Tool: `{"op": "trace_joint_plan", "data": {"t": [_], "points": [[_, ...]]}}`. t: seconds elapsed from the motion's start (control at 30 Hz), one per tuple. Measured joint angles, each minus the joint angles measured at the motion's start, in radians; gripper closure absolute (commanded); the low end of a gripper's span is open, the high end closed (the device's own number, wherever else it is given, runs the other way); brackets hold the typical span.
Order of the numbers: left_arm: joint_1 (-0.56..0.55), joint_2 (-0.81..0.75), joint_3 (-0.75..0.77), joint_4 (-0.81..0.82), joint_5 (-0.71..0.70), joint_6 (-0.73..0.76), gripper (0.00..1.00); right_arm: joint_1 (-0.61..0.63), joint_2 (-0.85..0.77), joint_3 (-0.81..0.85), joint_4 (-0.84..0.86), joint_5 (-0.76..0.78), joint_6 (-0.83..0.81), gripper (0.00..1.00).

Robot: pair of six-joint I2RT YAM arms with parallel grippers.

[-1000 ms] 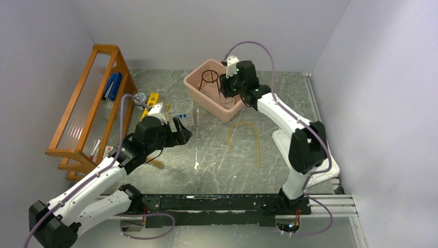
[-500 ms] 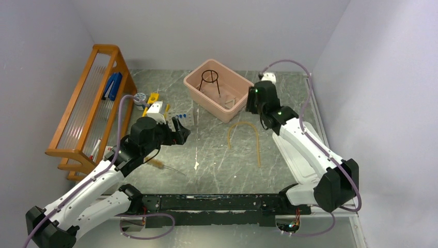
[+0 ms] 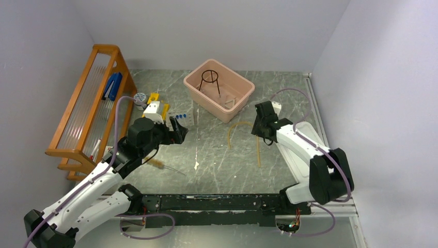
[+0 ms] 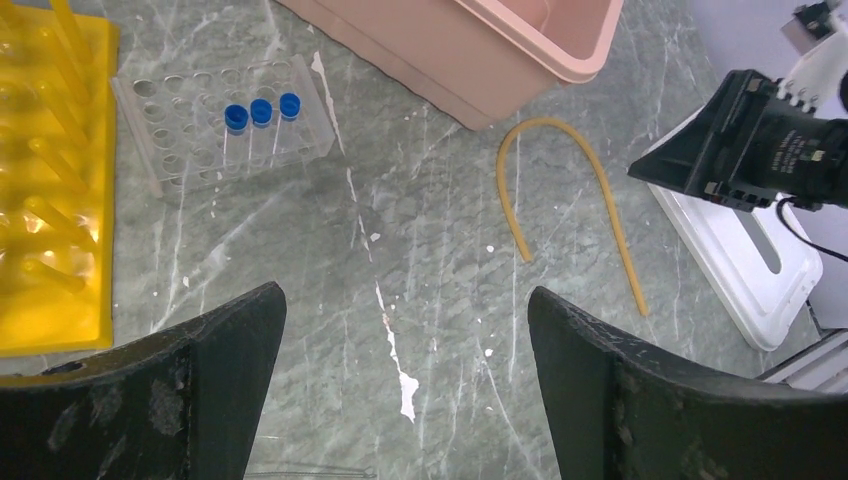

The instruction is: Organize the chemistry lab equipment

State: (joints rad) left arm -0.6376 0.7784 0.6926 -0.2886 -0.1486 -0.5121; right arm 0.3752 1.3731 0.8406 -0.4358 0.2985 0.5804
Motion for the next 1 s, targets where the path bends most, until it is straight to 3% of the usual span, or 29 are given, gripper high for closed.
{"op": "trace_joint_plan", "data": {"t": [0.53,0.8,0.9,1.0], "points": [[0.000,-0.008,0.000,0.000,-0.020,0.004,0.05,-0.060,0.268,0.034,0.126,-0.067,-0.153,0.60],[0.000,0.002,0.000,0.000,-0.032,0.004,0.05,-0.100,0.319,0.082,0.162,-0.174,-0.220,0.80],[0.000,0.010,0.000,0.000,-0.032,0.004,0.05,-0.101,0.344,0.106,0.170,-0.189,-0.236,1.00],[0.000,0.013,0.000,-0.001,-0.032,0.004,0.05,-0.100,0.364,0.134,0.149,-0.172,-0.240,1.00]]}}
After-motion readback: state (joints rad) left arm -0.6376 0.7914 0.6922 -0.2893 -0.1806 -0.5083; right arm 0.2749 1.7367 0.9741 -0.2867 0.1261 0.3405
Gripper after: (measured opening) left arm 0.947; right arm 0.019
